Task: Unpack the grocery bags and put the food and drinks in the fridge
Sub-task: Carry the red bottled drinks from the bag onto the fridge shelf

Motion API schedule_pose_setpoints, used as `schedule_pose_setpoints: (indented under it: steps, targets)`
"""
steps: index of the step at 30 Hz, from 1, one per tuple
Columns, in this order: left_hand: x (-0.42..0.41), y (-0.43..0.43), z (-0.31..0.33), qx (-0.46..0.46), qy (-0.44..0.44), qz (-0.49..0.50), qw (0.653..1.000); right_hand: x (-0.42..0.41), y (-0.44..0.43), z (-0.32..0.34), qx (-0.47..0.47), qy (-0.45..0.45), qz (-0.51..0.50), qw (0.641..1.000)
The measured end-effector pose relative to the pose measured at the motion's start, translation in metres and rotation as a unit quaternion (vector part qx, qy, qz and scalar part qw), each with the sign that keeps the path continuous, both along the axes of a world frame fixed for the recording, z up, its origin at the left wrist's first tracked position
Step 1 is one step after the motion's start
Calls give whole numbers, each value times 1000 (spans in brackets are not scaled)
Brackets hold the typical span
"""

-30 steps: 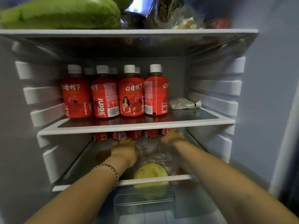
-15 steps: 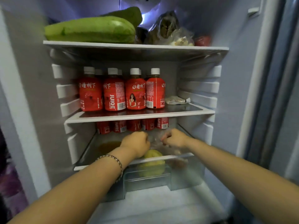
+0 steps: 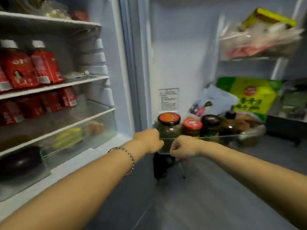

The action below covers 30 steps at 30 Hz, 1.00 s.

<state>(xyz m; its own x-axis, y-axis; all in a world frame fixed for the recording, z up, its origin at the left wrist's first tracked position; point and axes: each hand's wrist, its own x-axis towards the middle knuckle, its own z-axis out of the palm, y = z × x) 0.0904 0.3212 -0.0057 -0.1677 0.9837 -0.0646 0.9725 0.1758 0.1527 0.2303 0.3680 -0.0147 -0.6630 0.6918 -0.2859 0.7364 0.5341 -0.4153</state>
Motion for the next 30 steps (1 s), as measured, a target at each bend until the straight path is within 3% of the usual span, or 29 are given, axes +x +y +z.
schedule_pose_setpoints:
  steps: [4, 9, 18, 23, 30]
  targets:
    - [137, 16, -21, -11, -15, -159, 987, 134, -15, -17, -16, -41, -133, 990]
    - [311, 9, -40, -41, 13, -322, 946, 305, -53, -46, -50, -77, -294, 951]
    - [636, -61, -83, -83, -2, -499, 862, 617, -199, -82, -26, -90, -533, 841]
    - [785, -104, -109, -97, -19, -564, 820, 744, -277, -105, -27, -129, -610, 781]
    - [983, -166, -138, -113, -10, -678, 726, 904, -368, -135, -61, -128, -724, 675]
